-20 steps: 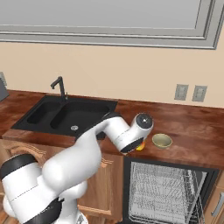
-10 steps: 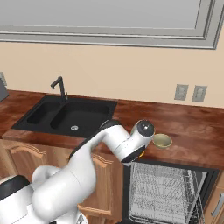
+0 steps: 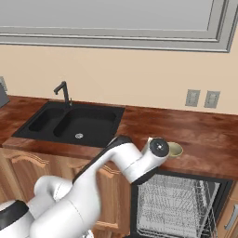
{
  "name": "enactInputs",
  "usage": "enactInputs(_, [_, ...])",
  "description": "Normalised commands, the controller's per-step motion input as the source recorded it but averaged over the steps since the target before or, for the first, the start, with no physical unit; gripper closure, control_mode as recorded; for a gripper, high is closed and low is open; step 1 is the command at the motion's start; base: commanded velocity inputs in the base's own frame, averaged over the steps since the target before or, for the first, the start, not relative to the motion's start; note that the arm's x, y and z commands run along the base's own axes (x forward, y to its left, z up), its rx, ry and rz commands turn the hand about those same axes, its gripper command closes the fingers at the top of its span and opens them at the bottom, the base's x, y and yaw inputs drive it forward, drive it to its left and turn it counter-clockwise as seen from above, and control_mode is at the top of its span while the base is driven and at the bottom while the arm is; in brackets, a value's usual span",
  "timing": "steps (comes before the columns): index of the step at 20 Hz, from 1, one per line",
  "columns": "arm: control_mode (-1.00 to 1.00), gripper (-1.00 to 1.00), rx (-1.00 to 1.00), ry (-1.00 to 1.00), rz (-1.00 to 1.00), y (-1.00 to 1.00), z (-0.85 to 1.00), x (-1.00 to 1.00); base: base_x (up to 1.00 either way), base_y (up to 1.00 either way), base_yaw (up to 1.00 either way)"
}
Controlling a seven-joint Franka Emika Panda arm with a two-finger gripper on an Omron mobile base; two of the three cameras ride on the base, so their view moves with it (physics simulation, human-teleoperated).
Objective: Pick up the cup and bowl from the counter, place them in the dishwasher, and close the dishwasher door.
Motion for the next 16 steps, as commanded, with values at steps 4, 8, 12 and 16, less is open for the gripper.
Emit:
enactInputs(4, [-1.0, 1.0, -0.01, 0.0, 0.02, -0.3, -0.22, -0.03, 0.0, 0.0, 0.0])
enactInputs(8, [-1.0, 1.0, -0.01, 0.0, 0.02, -0.26, -0.33, 0.0, 0.0, 0.0, 0.0])
enactInputs(12, [-1.0, 1.0, 0.0, 0.0, 0.03, -0.27, -0.42, 0.0, 0.0, 0.0, 0.0])
enactInputs(16, [-1.0, 1.0, 0.0, 0.0, 0.04, -0.23, -0.51, 0.0, 0.0, 0.0, 0.0])
